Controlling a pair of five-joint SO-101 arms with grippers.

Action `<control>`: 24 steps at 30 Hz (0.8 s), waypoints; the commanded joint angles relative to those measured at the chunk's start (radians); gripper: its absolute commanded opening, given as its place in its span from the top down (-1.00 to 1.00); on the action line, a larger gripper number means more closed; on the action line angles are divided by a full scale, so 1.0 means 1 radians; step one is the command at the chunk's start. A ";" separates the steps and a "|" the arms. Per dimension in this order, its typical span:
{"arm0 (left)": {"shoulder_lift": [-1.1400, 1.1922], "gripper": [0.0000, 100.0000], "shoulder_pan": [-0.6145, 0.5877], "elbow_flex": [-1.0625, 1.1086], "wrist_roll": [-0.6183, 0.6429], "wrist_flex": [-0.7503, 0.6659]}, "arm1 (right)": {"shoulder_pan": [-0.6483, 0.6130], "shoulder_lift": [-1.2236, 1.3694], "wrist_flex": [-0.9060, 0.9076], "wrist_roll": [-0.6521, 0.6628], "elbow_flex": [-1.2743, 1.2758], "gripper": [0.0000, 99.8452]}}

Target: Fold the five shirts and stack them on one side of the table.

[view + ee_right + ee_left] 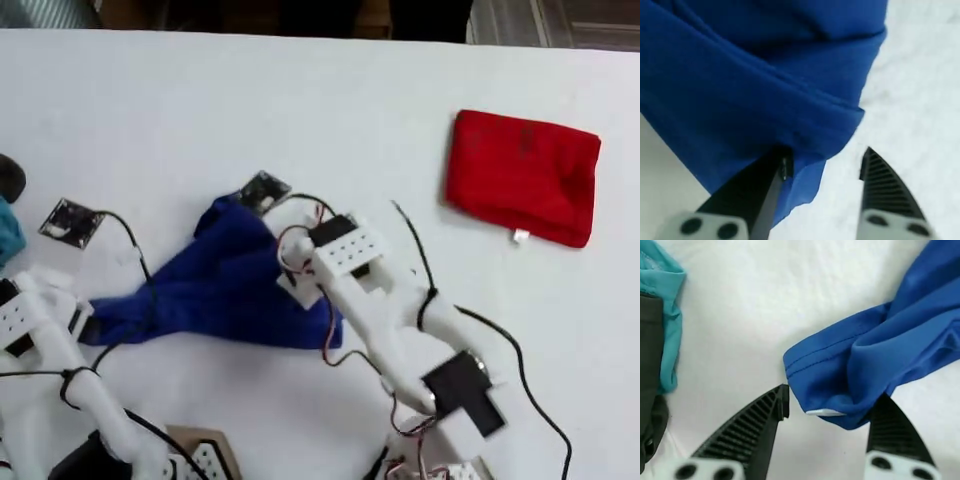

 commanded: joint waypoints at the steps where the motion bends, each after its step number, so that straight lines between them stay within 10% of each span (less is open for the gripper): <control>1: -0.003 0.46 -0.006 -0.002 -0.009 -0.011 | 0.030 0.012 0.008 0.005 -0.077 0.91; 17: -0.003 0.46 0.129 -0.002 -0.002 -0.009 | 0.278 -0.124 0.048 0.015 -0.322 0.96; 24: -0.003 0.46 0.126 -0.002 -0.002 -0.005 | 0.188 -0.074 0.274 0.017 -0.331 0.96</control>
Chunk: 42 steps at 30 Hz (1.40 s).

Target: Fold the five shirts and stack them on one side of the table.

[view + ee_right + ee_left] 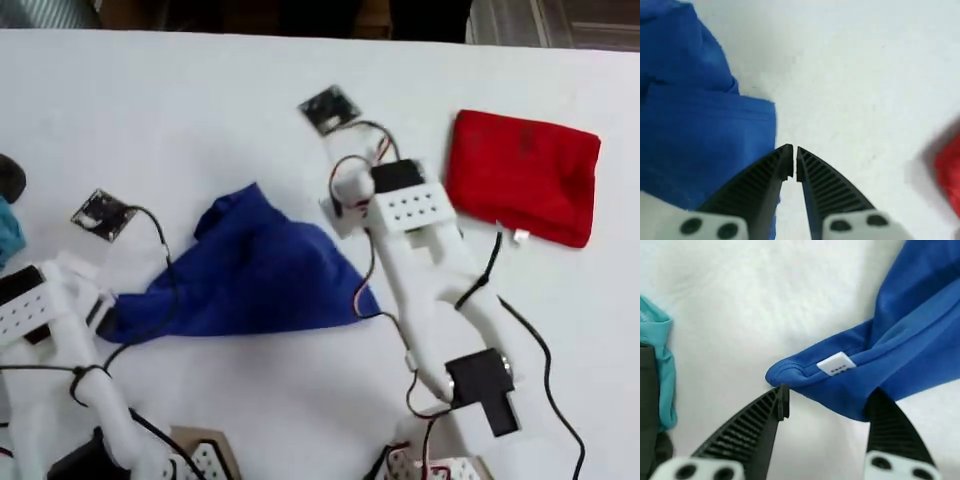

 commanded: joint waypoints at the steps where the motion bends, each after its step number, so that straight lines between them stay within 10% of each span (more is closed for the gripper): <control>1: -0.003 0.46 -0.012 -0.002 -0.002 -0.006 | -0.058 -0.035 0.153 0.018 -0.038 0.96; 17: -0.008 0.46 -0.014 -0.002 -0.002 0.058 | -0.051 0.196 -0.259 -0.028 -0.002 0.46; 42: -0.005 0.46 -0.032 -0.008 -0.011 0.074 | -0.139 0.654 0.209 -0.023 -0.503 0.48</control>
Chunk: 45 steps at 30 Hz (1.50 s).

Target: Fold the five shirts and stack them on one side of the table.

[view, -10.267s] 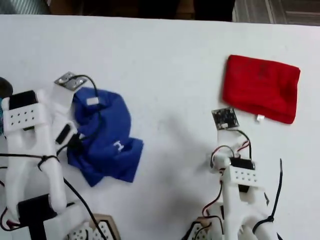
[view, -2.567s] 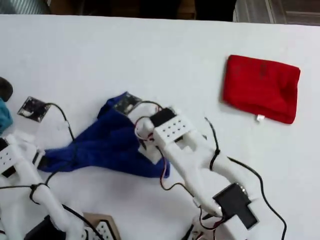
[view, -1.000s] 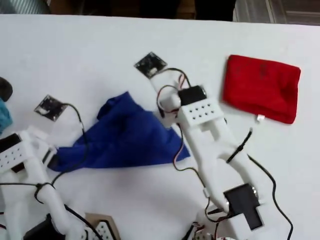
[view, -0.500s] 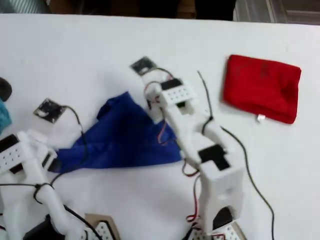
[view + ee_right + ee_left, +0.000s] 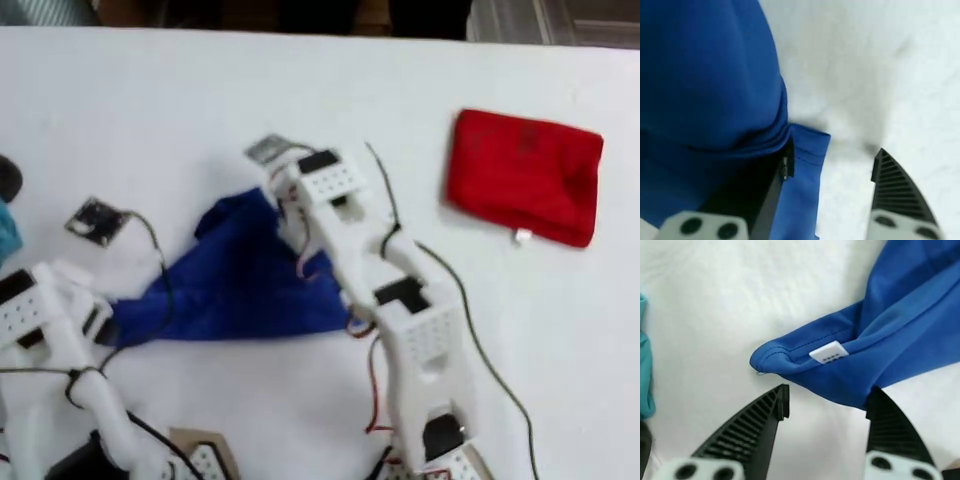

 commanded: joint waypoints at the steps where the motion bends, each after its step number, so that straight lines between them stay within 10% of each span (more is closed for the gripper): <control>1: -0.005 0.46 -0.003 -0.012 -0.011 0.005 | -0.012 0.005 0.018 -0.003 -0.028 0.48; 19: -0.005 0.46 -0.005 -0.007 -0.011 0.005 | -0.084 0.113 -0.004 -0.002 -0.160 0.49; 25: -0.003 0.46 -0.006 -0.007 -0.011 0.005 | -0.073 0.120 -0.008 -0.005 -0.170 1.00; 31: -0.003 0.46 -0.006 -0.007 -0.011 0.005 | 0.015 0.116 0.016 -0.005 -0.170 0.96; 45: -0.009 0.46 0.040 -0.013 0.037 0.005 | 0.125 -0.364 0.116 0.074 -0.146 0.96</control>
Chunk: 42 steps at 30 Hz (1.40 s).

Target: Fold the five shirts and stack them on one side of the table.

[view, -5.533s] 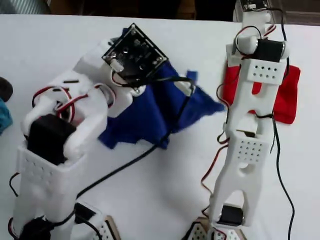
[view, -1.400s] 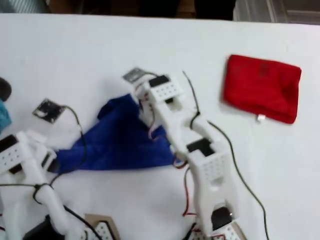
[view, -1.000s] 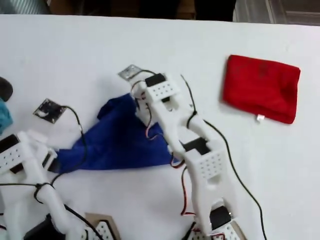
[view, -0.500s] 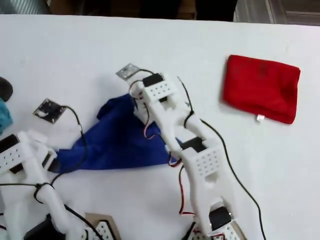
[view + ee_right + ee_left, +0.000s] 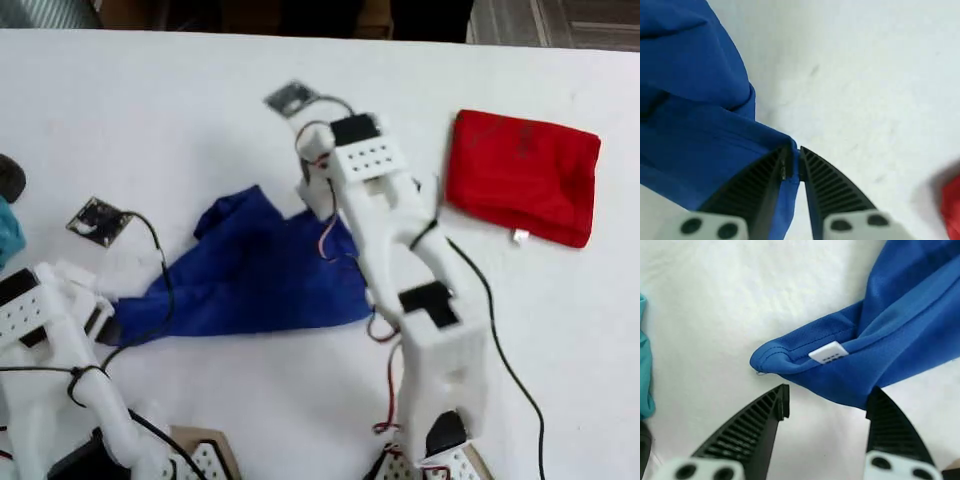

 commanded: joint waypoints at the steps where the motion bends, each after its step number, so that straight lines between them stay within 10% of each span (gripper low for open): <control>1: -0.009 0.46 0.049 -0.013 0.081 0.005 | 0.036 -0.196 0.008 0.009 0.031 0.96; 8: -0.011 0.46 0.192 -0.191 0.356 0.164 | 0.117 -0.424 -0.101 0.018 0.318 0.96; 18: -0.002 0.46 0.379 -0.461 0.259 0.463 | 0.320 -0.791 -0.298 0.098 0.802 0.96; 33: 0.259 0.46 0.399 -0.351 0.370 -0.063 | 0.432 -1.021 -0.302 0.196 1.048 0.96; 42: 0.763 0.46 0.399 -0.858 0.568 0.336 | 0.430 -1.018 -0.303 0.198 1.046 0.96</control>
